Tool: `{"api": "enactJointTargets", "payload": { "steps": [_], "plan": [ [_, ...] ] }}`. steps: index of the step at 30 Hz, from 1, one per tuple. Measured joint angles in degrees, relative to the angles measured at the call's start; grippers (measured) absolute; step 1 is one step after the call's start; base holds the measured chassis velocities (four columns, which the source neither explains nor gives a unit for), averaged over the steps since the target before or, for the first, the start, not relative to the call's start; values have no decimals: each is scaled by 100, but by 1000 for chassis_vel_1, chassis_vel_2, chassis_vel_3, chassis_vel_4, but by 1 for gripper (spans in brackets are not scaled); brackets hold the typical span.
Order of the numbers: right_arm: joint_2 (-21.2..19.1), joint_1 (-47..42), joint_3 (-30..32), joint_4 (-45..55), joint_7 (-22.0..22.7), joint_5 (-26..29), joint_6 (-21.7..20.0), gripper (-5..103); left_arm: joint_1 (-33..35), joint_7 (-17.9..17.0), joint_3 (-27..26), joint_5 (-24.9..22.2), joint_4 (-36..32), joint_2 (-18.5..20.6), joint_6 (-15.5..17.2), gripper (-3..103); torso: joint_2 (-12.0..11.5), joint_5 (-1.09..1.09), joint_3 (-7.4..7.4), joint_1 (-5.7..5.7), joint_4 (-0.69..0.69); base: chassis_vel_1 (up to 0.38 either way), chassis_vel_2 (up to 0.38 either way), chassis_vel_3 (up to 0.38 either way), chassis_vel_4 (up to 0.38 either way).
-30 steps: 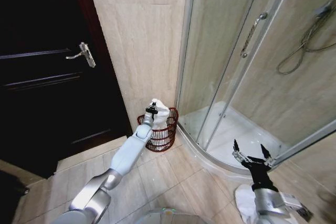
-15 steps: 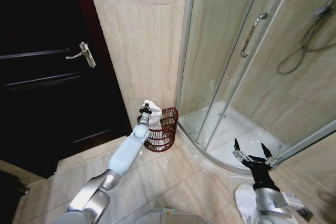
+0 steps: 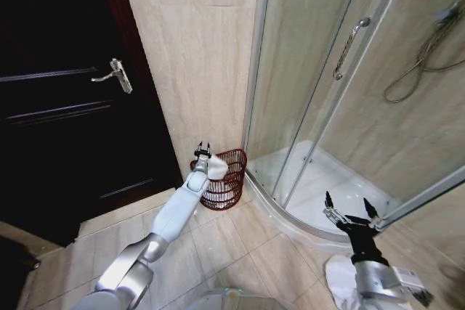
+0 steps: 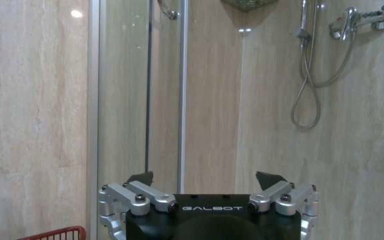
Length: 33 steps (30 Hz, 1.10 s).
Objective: Discard the used towel into the hamper.
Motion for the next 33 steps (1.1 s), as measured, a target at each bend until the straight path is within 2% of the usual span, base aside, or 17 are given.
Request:
{"api": "enactJointTargets", "payload": {
  "steps": [1,4,5,8,10,11,12,13,15,17,19,21,23,27,31,33],
  "plan": [
    [0,1,-3,11,0,0,-3,100,0,3,0,-5,-9,9,0,55,0,0,0,0,0,0,0,0,0],
    [0,4,-8,59,13,-1,-40,100,68,9,-25,-72,-138,55,-17,72,0,0,0,0,0,0,0,0,0],
    [0,4,-8,59,13,-1,-40,100,68,9,-25,-72,-138,55,-17,72,0,0,0,0,0,0,0,0,0],
    [0,1,-23,79,20,-4,-52,100,432,71,-112,-249,-620,169,-160,88,0,0,0,0,-1,0,0,0,0],
    [0,1,-24,80,21,-4,-52,100,466,86,-119,-266,-664,179,-164,88,0,0,0,0,-1,0,0,0,0],
    [0,-3,-41,87,20,-3,-53,100,816,223,-189,-449,-1102,288,-178,97,0,-2,0,0,-1,0,0,0,0],
    [0,-3,-44,93,20,1,-56,100,1002,319,-229,-568,-1344,347,-187,99,0,-1,0,0,2,0,0,0,0],
    [0,-3,-44,93,20,1,-56,100,1002,319,-229,-568,-1344,347,-187,99,0,-1,0,0,2,0,0,0,0],
    [0,-2,-37,132,20,33,-84,100,1511,588,-382,-932,-2000,497,-276,100,0,-1,0,0,1,0,0,0,0],
    [0,-2,-32,142,21,39,-90,100,1666,700,-439,-1057,-2183,549,-328,100,0,-1,0,0,1,0,0,0,0],
    [0,0,-10,168,20,48,-103,100,2057,913,-590,-1346,-2675,676,-380,100,0,-2,0,0,0,0,0,0,0],
    [0,22,-7,181,9,58,-148,100,2440,1011,-829,-1551,-3183,785,-370,100,0,0,0,0,0,0,0,0,0],
    [0,31,-12,183,1,59,-166,100,2564,1059,-911,-1605,-3339,810,-360,100,0,0,0,0,0,0,0,0,0],
    [0,136,-61,246,-111,59,-405,100,3688,1585,-1642,-2102,-4507,935,-261,100,0,-1,-1,0,1,0,0,0,0],
    [0,166,-70,262,-165,52,-482,100,4108,1705,-1924,-2232,-4864,952,-225,100,0,-1,0,0,1,0,0,0,0],
    [0,160,-69,258,-266,13,-489,100,4667,1858,-2306,-2333,-5279,957,-215,100,0,-1,-1,0,1,0,0,0,0]
  ]
}}
